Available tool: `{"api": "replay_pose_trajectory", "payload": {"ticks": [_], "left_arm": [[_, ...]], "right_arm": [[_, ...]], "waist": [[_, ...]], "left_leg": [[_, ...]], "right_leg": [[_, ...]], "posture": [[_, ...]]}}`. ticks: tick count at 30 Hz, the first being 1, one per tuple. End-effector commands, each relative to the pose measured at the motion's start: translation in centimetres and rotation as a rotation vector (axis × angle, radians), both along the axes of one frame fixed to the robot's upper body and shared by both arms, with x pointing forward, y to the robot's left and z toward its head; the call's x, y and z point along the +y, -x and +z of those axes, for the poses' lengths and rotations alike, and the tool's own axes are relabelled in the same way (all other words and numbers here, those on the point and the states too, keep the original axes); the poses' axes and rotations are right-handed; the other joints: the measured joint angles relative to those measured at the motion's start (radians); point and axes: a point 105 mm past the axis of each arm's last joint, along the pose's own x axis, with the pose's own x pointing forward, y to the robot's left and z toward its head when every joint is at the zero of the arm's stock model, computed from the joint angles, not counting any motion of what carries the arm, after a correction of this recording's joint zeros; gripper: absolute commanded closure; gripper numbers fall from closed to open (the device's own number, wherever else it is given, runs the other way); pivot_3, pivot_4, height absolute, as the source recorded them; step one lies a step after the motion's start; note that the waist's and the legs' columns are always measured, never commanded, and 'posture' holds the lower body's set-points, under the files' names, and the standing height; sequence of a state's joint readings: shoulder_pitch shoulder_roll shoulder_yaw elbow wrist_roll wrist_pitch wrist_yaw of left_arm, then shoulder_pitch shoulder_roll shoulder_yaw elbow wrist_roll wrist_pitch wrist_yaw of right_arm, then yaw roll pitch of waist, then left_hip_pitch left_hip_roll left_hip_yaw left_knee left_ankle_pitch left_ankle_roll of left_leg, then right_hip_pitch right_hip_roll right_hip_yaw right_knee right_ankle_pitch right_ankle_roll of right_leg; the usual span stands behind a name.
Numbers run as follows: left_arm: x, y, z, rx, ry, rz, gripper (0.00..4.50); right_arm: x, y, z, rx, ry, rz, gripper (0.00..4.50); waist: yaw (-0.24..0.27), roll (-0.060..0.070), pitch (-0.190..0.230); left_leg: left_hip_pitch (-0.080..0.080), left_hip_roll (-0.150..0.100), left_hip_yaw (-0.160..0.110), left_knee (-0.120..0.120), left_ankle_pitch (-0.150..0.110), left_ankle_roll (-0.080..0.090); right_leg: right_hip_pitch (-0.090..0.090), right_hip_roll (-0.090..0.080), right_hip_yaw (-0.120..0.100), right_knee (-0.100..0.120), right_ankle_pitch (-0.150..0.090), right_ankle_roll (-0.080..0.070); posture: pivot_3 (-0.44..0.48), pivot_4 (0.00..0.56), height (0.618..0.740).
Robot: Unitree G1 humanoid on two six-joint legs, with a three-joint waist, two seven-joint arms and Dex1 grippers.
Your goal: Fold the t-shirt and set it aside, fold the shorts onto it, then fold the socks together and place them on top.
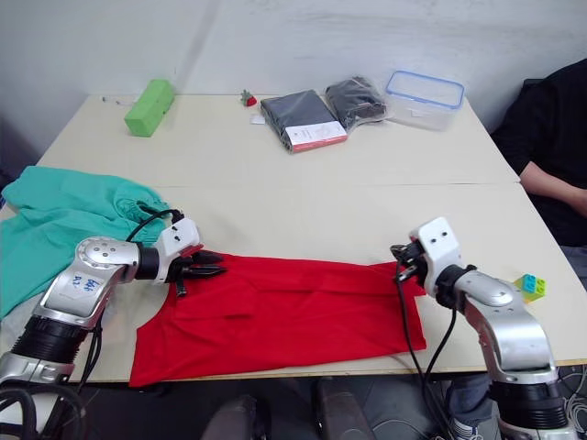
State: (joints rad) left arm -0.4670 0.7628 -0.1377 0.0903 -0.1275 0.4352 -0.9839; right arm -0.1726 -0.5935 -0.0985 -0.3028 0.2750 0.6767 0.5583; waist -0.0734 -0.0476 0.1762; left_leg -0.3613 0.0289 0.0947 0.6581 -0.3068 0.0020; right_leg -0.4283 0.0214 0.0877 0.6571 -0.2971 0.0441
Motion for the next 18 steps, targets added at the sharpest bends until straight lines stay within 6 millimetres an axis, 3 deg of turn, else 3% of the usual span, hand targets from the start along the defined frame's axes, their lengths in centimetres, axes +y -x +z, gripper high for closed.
{"api": "replay_pose_trajectory", "payload": {"ticks": [1,6,12,15,18], "left_arm": [[0.2,-0.1,-0.5,0.015,-0.029,0.011,3.29],[0.3,0.0,-0.5,0.012,-0.029,0.009,3.29],[1.0,-0.1,-0.4,0.010,-0.040,0.023,3.29],[1.2,-0.1,-0.4,0.008,-0.040,0.026,3.29],[1.0,-0.1,-0.4,0.007,-0.040,0.022,3.29]], "right_arm": [[-0.4,0.1,-1.6,0.034,0.058,-0.035,4.50],[-4.1,-0.2,-4.0,0.087,0.147,-0.202,4.50],[-8.2,0.2,-3.2,0.036,0.198,-0.339,4.50],[-7.5,0.0,-0.4,-0.073,0.064,-0.312,4.50],[-5.5,0.6,0.7,-0.098,-0.006,-0.210,4.50]], "waist": [[0.000,0.000,0.000],[0.003,-0.001,-0.001],[0.018,-0.003,-0.002],[0.018,-0.003,-0.002],[0.013,0.000,-0.002]], "left_leg": [[-0.001,0.000,0.000,0.000,0.000,0.000],[0.000,0.000,0.000,-0.002,-0.001,-0.001],[0.001,0.000,0.000,-0.002,-0.001,0.000],[0.001,0.000,0.000,-0.004,-0.001,0.000],[0.002,0.000,0.001,-0.006,-0.001,-0.001]], "right_leg": [[-0.001,0.000,0.000,0.000,0.000,0.000],[-0.001,0.000,0.000,-0.001,0.000,0.000],[0.001,0.000,0.000,-0.003,0.000,0.000],[0.001,0.000,0.000,-0.003,0.000,0.000],[0.000,0.000,0.000,-0.003,0.000,0.000]], "posture": [[0.000,0.150,0.740],[0.000,0.150,0.740],[0.000,0.150,0.740],[0.000,0.150,0.740],[0.000,0.150,0.740]]}}
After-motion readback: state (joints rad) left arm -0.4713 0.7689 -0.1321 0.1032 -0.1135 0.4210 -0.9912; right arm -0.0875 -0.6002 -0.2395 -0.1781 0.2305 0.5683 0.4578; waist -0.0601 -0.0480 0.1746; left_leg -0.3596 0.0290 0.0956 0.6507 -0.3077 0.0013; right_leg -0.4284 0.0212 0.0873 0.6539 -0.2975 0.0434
